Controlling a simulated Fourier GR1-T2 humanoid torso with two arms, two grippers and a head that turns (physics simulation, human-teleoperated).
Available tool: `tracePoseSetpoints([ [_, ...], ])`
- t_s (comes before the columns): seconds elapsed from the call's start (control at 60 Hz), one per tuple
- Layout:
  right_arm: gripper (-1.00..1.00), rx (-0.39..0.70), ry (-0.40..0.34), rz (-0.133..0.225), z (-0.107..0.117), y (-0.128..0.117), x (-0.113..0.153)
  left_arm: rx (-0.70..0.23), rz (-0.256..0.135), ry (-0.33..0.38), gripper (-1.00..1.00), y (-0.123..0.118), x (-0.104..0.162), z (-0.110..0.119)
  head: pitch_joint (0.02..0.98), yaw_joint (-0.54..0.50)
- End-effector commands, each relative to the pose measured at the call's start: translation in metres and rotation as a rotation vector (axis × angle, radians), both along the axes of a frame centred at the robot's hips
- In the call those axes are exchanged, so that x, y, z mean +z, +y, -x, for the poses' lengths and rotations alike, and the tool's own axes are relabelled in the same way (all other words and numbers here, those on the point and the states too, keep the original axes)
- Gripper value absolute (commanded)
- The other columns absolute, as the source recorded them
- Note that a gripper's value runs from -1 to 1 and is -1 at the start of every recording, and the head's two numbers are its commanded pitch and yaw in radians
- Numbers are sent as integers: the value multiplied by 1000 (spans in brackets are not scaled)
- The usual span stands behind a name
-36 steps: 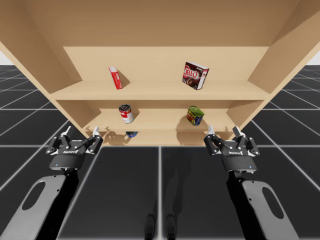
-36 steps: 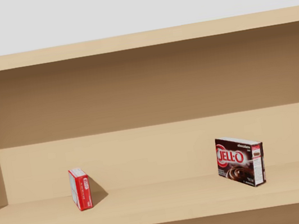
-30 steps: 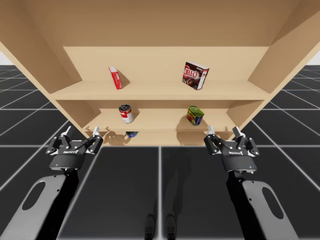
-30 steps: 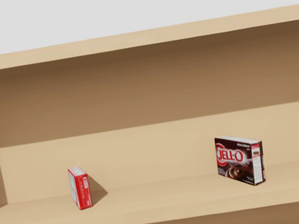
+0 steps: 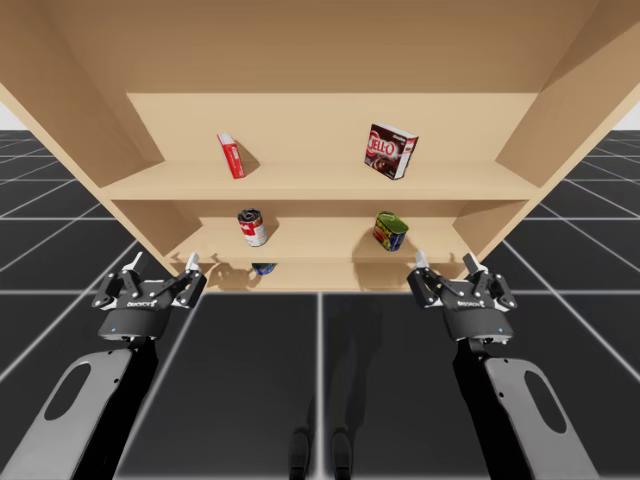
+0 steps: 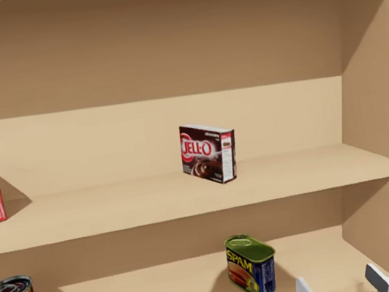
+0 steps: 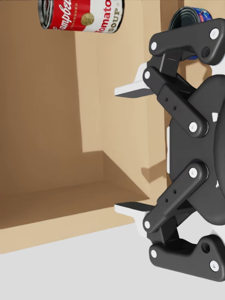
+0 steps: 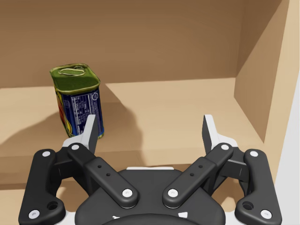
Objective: Retrieve the pudding box from the shelves.
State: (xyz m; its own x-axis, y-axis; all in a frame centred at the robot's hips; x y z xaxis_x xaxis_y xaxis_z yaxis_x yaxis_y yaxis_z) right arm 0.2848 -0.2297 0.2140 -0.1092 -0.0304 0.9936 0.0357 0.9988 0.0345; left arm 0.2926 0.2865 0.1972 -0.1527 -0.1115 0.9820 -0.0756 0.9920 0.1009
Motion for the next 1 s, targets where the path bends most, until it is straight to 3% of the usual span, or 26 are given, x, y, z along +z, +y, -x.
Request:
tracePoseSetpoints([
  [0.017,-1000,2,3,-2,-1,0,-1,-3,2,1,-1000,-1,0,-1,263,-215],
  [0.2,-1000,21,-4,-14,3,5,6,-2,3,1,-1000,-1,0,0,256,-196],
  [0.3,-1000,24,-36,9,17,8,28,1,6,3,-1000,0,0,-1,250,-195],
  [0.35,-1000,28,-49,-5,27,9,45,1,9,4,-1000,1,1,-1,250,-191],
  [0.533,-1000,41,-70,109,47,20,89,7,11,1,-1000,2,2,0,241,-178],
  [0.633,-1000,73,-89,138,50,24,109,10,13,-1,-1000,3,3,1,244,-173],
  [0.783,-1000,145,-78,136,47,34,136,10,14,-2,-1000,3,3,0,248,-172],
  [0.933,-1000,161,-88,157,33,45,144,12,18,-3,-1000,5,3,0,249,-167],
  [1.0,-1000,177,-82,147,26,49,147,12,20,-3,-1000,5,3,0,249,-166],
])
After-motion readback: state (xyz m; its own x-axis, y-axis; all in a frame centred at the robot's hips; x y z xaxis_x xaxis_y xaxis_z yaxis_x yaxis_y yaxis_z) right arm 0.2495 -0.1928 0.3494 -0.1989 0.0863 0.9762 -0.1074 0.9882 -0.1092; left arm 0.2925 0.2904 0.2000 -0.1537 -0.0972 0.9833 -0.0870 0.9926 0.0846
